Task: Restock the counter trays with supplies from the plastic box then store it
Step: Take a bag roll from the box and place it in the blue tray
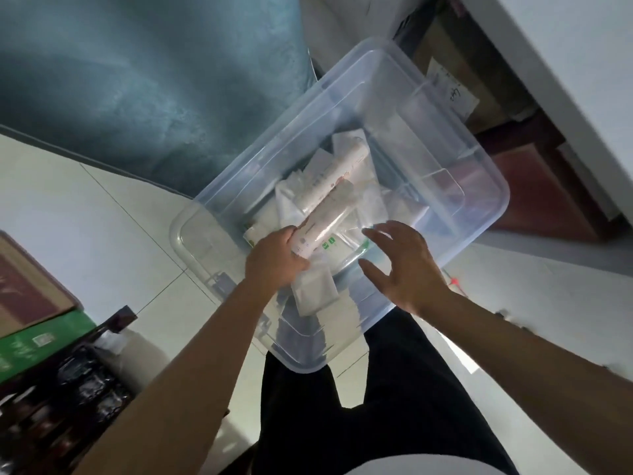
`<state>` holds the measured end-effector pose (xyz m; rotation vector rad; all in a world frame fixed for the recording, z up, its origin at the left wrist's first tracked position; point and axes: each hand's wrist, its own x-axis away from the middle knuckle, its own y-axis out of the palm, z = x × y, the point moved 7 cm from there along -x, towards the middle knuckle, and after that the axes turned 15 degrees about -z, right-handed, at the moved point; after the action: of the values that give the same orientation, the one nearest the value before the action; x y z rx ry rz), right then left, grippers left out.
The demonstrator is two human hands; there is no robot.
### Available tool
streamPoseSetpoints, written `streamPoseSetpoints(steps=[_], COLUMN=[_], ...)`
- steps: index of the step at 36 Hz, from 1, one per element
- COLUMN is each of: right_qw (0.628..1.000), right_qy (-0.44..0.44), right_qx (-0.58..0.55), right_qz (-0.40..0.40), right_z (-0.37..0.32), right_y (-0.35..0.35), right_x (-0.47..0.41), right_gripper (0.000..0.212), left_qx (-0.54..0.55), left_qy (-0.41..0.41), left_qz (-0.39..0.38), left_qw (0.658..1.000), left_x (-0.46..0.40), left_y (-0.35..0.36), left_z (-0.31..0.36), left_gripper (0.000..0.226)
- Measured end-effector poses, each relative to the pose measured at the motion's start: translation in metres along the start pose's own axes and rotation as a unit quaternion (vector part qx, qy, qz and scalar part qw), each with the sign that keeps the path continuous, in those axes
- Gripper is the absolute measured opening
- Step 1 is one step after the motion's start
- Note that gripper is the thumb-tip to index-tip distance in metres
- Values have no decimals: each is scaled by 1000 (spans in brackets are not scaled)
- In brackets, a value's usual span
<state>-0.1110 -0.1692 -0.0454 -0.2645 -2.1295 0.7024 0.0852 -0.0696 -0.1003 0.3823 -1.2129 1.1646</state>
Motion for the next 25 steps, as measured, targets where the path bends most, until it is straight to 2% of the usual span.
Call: streamPoseSetpoints(steps=[2,3,5,7,12,17,20,22,25], right_qw=[984,959,884,830,812,792,787,781,790], right_qy=[33,57,94,110,79,69,59,55,62], right_qx=[-170,-274,-458,-546,-577,-605,-615,-622,-609], right_qz=[39,41,30,19,32,29,9,-7,-30], right_z=[-14,-20,-27,-31,-39,-38,-39,-41,-35], right_y=[-11,-13,-10,-10,-31,-40,-43,-46,-49], right_x=[15,21,29,33,50,67,73,77,80], right_gripper=[55,57,60,63,46,42,37,36,41], left_qx=[99,146,224,278,384,385,348,318,288], left_qy=[14,20,35,47,74,64,57,41,29], left_qz=[-4,-6,-5,-1,-12,-13,-16,-43,-140], left_qw=[995,989,974,959,920,921,936,946,947], left_x=[31,46,73,95,126,142,155,161,160], left_y=[-1,0,2,7,30,40,39,36,31], left_z=[10,16,32,50,87,103,106,106,105], left_gripper=[49,42,40,39,37,39,40,48,54])
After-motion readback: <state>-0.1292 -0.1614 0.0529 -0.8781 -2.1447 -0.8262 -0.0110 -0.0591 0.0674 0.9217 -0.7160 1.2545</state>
